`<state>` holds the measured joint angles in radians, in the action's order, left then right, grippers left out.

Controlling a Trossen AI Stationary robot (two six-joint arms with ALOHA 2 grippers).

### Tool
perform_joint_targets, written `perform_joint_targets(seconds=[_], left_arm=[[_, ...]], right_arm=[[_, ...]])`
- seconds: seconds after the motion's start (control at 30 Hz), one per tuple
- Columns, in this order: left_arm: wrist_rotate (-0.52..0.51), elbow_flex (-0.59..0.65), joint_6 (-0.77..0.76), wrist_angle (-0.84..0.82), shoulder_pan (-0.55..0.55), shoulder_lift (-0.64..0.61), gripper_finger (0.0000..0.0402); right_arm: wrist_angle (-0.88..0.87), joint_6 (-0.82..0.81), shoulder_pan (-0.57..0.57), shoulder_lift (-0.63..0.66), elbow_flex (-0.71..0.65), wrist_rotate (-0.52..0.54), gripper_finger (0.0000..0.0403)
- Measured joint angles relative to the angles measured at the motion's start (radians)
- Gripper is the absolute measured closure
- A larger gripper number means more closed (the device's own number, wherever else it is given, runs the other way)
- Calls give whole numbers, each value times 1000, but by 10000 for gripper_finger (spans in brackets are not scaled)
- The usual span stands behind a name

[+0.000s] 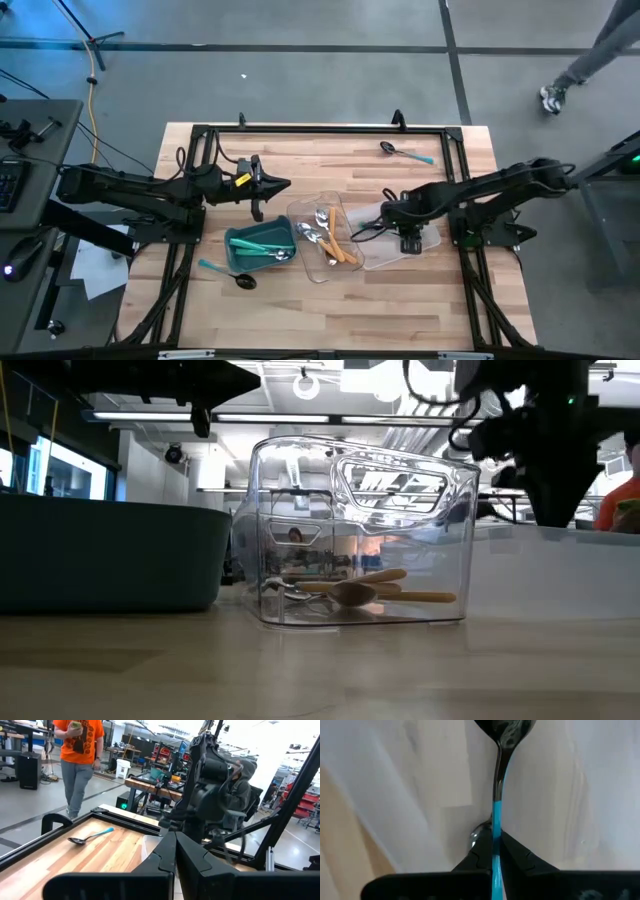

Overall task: Sort silverware by color (type)
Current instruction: Put the blue spoon into the white bin

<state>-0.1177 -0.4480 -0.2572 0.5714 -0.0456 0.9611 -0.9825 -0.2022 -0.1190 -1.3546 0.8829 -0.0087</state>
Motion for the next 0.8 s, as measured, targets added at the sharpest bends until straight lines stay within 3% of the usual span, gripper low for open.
perform_joint_targets(seconds=[0.27, 0.8], left_arm=[[0, 0, -1, 1, 0, 0, 401], [3, 0, -3, 3, 0, 0, 401]], right_arm=[[46, 43, 67, -131, 0, -1, 402], [93, 46, 126, -265, 0, -37, 394]])
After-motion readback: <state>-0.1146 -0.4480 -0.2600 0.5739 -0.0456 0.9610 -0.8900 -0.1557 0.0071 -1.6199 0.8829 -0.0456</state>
